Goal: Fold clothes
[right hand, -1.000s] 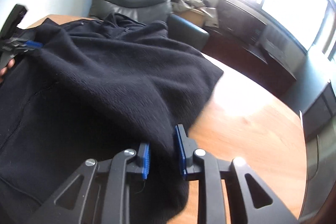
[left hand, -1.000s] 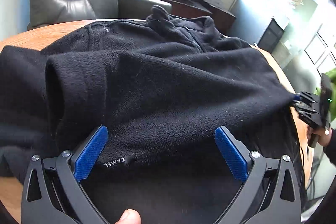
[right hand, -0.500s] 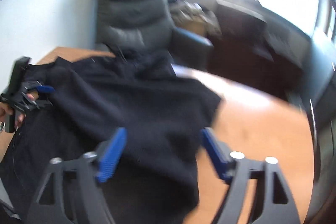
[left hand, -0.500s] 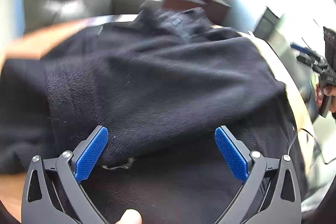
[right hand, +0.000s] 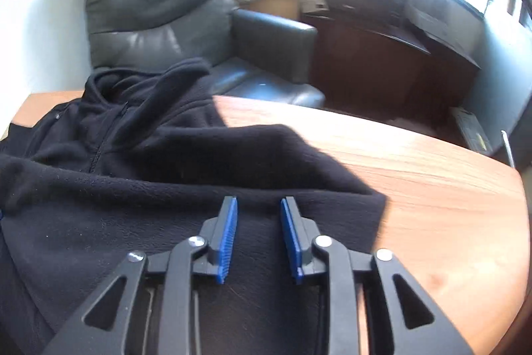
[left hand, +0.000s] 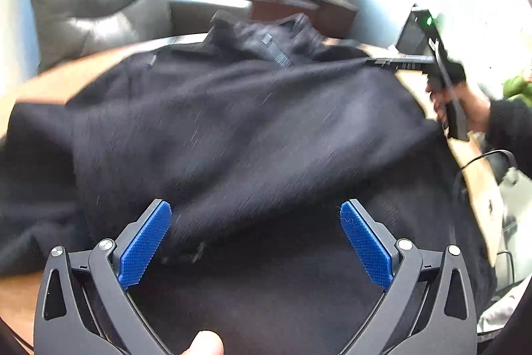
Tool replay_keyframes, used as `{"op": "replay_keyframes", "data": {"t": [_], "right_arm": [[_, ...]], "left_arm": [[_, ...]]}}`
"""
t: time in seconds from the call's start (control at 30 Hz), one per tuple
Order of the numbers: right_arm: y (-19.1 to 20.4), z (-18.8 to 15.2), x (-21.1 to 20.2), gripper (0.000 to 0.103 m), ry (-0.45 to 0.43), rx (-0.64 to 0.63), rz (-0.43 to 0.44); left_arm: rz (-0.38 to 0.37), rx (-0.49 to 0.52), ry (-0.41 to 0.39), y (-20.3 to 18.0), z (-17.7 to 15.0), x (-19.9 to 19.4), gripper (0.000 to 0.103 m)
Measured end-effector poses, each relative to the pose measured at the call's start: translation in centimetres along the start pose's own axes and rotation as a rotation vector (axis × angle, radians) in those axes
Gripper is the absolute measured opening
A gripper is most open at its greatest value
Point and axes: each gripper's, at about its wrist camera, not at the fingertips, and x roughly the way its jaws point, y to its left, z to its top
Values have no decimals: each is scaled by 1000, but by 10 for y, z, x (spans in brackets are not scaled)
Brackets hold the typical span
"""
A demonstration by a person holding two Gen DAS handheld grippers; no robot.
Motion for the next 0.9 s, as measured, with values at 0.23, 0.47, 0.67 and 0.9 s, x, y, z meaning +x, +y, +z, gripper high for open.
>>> {"op": "replay_keyframes", "data": {"t": [0.23,0.47,0.67,0.9], "right_arm": [[35,-45,-27,77,71,-62,-45],[47,-58,-65,76,35,-9,-124],[37,-85,-59,82,101,24,-118],[53,-71,-84,82,19,10,-41]], "left_arm": [[5,-17,17,16,-9,23,103],[-19,-31,-67,10,0,8,103],[56,-7,-23,9,-8,29,103],[138,-340,-190,76,-15,-80,103]]}}
